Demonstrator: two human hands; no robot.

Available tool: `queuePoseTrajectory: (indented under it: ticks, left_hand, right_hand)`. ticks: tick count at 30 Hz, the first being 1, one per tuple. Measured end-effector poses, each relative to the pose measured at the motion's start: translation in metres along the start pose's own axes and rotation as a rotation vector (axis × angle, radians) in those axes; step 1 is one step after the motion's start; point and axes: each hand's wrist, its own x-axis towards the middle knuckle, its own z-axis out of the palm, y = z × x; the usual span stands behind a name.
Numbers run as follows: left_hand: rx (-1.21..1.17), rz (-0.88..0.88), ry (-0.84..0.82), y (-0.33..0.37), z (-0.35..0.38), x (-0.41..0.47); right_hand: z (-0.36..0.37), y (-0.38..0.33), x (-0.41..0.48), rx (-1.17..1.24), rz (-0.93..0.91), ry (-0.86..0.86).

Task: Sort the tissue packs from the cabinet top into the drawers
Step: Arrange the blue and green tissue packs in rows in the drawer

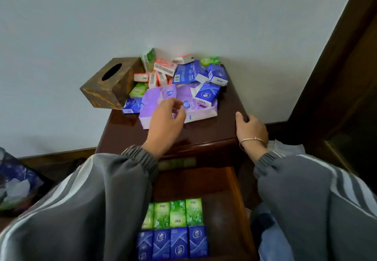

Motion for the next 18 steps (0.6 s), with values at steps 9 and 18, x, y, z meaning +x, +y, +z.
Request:
queuePoseTrajectory:
  ticks: [9, 18]
  left_hand:
    - [0.232, 0.047, 0.042, 0.037, 0.069, 0.105]
    - [0.464, -0.128, -0.119, 0.053, 0.112, 0.151]
  right_hand:
    - [0.010, 0.008, -0.001, 0.031, -0.078, 0.135]
    - [0.011, 0.010, 0.000, 0.036, -0.077, 0.137]
